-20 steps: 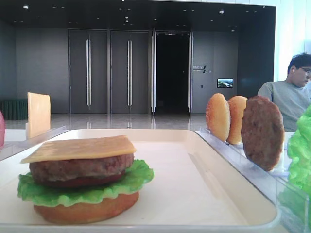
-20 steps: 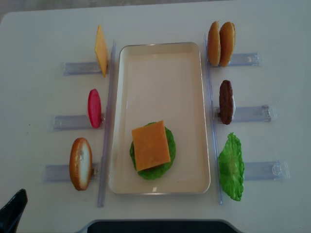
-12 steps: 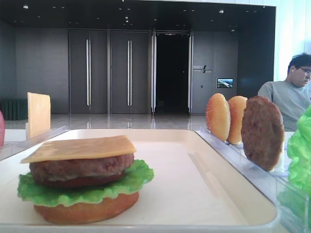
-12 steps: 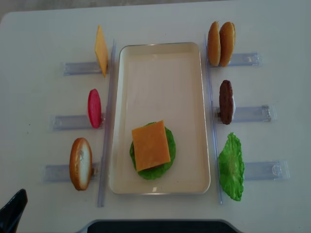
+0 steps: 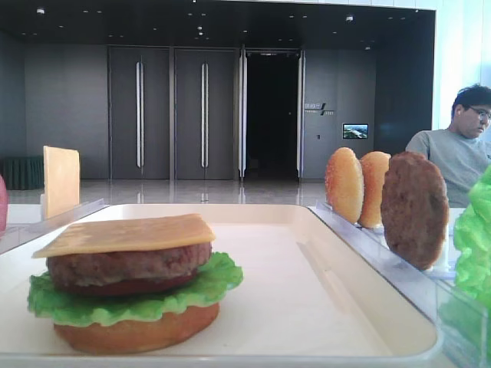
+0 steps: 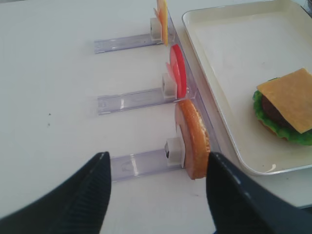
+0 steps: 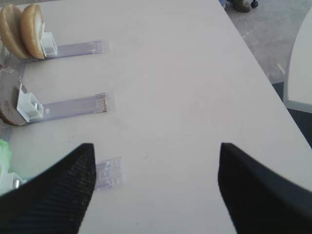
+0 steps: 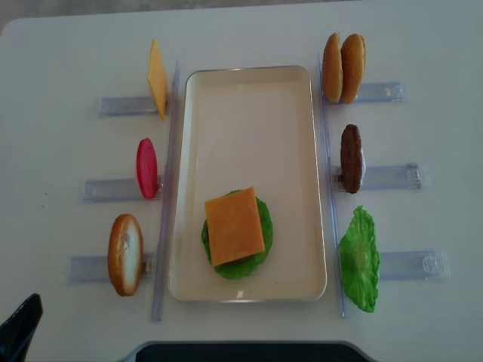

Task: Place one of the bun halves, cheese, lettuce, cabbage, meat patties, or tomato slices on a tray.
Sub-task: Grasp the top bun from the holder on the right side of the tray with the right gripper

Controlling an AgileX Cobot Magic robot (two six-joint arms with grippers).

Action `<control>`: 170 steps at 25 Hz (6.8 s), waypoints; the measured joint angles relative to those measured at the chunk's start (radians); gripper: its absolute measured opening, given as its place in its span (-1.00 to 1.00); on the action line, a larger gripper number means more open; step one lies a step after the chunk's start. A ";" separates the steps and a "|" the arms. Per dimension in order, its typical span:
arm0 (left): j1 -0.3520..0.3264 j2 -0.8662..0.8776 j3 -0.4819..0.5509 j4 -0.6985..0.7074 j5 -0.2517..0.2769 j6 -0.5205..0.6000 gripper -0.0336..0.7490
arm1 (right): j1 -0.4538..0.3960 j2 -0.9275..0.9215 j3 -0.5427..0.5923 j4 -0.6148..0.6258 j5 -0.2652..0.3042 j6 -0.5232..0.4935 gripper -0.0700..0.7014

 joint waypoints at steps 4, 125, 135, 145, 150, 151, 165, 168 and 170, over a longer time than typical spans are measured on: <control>0.000 0.000 0.000 0.000 0.000 0.000 0.29 | 0.000 0.000 0.000 0.000 0.000 0.000 0.55; 0.000 0.000 0.000 -0.001 0.000 0.004 0.29 | 0.545 1.989 -1.296 0.031 0.036 0.278 0.52; 0.000 0.000 0.000 -0.001 0.000 0.004 0.29 | 0.545 2.014 -1.307 0.057 0.020 0.279 0.51; 0.000 0.000 0.000 -0.001 0.000 0.004 0.29 | 0.545 2.091 -1.416 0.031 0.081 0.276 0.51; 0.000 0.000 0.000 -0.001 0.000 0.004 0.29 | 0.545 2.104 -1.416 0.015 0.086 0.272 0.51; 0.000 0.000 0.000 -0.001 0.000 0.004 0.29 | 0.545 2.105 -1.416 0.007 0.087 0.271 0.51; 0.000 0.000 0.000 -0.001 0.000 0.004 0.29 | 0.519 2.105 -1.417 -0.010 0.070 0.250 0.49; 0.000 0.000 0.000 -0.001 0.000 0.004 0.29 | 0.519 2.105 -1.417 0.002 0.061 0.243 0.46; 0.000 0.000 0.000 -0.001 0.000 0.004 0.29 | 0.519 2.105 -1.417 0.002 0.058 0.241 0.46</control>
